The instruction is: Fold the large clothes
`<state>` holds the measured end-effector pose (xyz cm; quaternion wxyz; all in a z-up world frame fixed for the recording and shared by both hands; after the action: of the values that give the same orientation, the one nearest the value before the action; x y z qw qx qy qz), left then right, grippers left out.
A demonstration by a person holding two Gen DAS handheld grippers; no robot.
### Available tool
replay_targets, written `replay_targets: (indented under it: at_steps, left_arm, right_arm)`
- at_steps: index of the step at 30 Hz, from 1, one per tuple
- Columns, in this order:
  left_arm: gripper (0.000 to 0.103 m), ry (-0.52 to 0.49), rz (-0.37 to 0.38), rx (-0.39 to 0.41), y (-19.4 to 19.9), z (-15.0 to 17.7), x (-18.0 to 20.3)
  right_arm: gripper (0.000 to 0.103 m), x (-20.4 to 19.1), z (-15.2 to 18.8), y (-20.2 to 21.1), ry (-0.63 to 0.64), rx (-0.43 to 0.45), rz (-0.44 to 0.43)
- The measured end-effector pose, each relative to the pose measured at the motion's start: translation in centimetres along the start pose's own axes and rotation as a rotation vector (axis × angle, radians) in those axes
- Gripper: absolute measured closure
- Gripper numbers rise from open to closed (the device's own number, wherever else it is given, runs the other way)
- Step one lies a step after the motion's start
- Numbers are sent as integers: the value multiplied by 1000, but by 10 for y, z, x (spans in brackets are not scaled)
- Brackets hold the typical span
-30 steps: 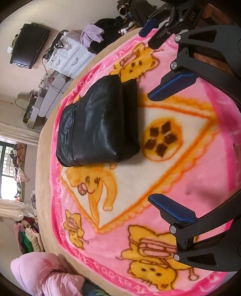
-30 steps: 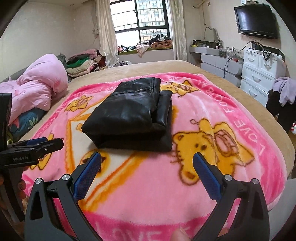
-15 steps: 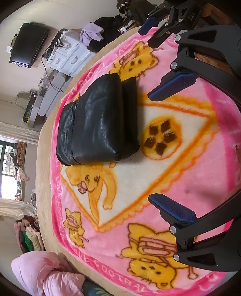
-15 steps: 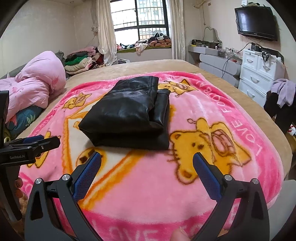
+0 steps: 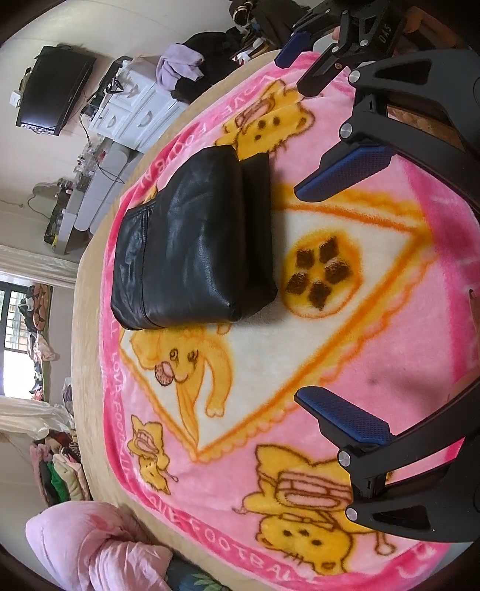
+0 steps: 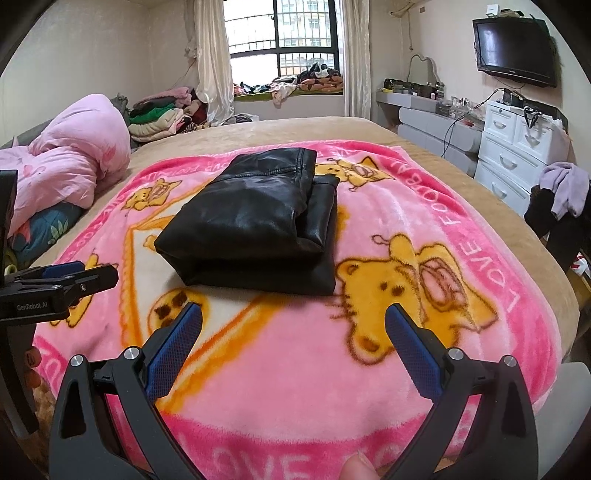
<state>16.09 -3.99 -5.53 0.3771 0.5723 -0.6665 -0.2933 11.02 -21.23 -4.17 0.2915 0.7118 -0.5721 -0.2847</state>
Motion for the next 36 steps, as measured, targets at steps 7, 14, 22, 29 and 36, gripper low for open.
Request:
replay_targets:
  at_steps: [7,14,22,29,36]
  left_arm:
    - [9,-3,-2,-1,0,1,-1]
    - [9,-7,-8,-2,0,1,-3]
    - [9,-13,-18,-14,-3,4,-4]
    - [9,8,-3,-40,-6,9,-11]
    - [9,165,-86,-98,-13,0,-103]
  right_arm:
    - [4,0,0,0,1,1,-1]
    - [4,2,1,-1,-2,-2,7]
    - [4,7,4,2,-19,-5,11]
    - [4,44,11,12,-129,-3,28]
    - [5,222,67,33,-453,-33,285]
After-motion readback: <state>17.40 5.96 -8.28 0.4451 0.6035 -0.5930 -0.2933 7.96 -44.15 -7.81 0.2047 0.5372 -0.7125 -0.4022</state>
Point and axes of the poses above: each gripper's, at about its wrist camera, not at the fingertips, and y roughly against the way its jaws point, x to its right, z to its underside, the point moved 9 cm from there along -y, roughly the way its jaws point, and after that the axes turned 10 degrees about -x, right-handed, at the moved point
